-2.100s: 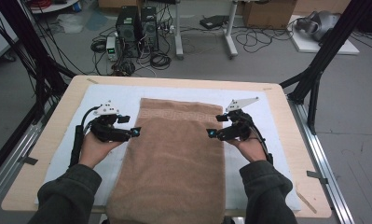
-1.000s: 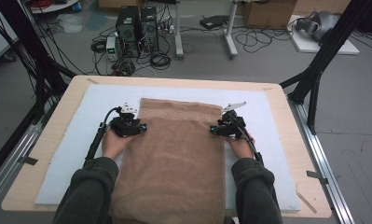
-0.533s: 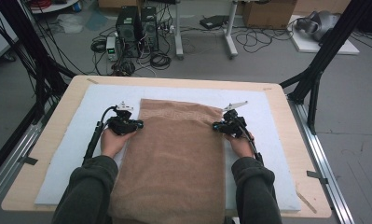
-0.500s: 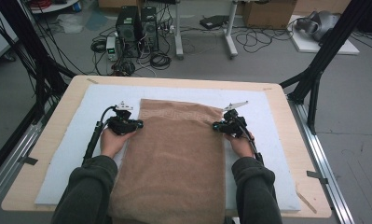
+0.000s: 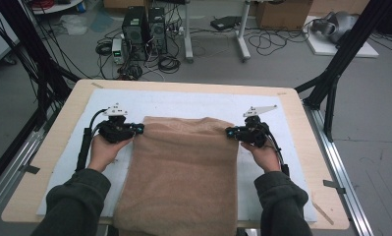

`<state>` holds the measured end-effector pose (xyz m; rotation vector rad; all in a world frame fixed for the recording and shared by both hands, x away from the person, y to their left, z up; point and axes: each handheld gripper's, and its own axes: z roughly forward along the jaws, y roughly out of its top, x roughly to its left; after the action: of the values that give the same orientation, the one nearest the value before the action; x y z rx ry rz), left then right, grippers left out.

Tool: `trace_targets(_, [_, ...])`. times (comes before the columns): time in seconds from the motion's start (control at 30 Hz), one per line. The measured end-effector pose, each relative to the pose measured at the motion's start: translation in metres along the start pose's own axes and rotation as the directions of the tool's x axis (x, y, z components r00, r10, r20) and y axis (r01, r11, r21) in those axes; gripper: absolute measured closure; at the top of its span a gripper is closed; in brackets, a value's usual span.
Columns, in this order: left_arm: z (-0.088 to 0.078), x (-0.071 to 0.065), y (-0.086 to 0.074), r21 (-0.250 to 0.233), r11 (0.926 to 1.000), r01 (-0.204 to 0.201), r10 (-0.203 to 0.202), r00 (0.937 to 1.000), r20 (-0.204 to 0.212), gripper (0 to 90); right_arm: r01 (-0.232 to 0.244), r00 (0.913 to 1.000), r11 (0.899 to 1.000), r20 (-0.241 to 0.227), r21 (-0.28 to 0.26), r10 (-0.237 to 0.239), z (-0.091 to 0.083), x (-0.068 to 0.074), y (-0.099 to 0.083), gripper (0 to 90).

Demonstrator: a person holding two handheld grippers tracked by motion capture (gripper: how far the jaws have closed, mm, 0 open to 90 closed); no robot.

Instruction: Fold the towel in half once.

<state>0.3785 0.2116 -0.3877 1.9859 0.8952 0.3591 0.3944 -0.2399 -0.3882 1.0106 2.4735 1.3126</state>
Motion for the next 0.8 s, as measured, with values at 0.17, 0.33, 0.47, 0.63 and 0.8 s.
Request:
trace_targets(0.17, [-0.024,-0.023,-0.019,0.008,0.9980,-0.063,0.063,0.9974,0.036,85.3,0.046,0.9987,0.999,-0.022,0.016,-0.046,-0.014,0.027,-0.011,84.7])
trace_targets(0.33, [-0.035,-0.044,-0.045,0.036,0.9935,-0.108,0.105,0.9909,0.084,85.2,0.082,0.9946,0.995,-0.069,0.057,-0.078,-0.017,0.051,-0.038,84.7])
trace_targets(0.47, [-0.033,-0.049,-0.065,0.084,0.9906,-0.108,0.097,0.9878,0.121,84.5,0.071,0.9933,0.995,-0.097,0.075,-0.063,-0.015,0.059,-0.058,84.7])
trace_targets(0.63, [-0.036,-0.040,-0.066,0.073,0.9966,-0.039,0.028,0.9893,0.143,60.7,0.042,0.9906,0.997,-0.133,0.067,-0.033,-0.015,0.060,-0.064,66.0])
trace_targets(0.8, [-0.038,-0.035,-0.047,0.042,0.9977,-0.054,0.049,0.9924,0.113,45.6,0.043,0.9937,0.999,-0.105,0.032,-0.039,-0.024,0.054,-0.043,51.9])
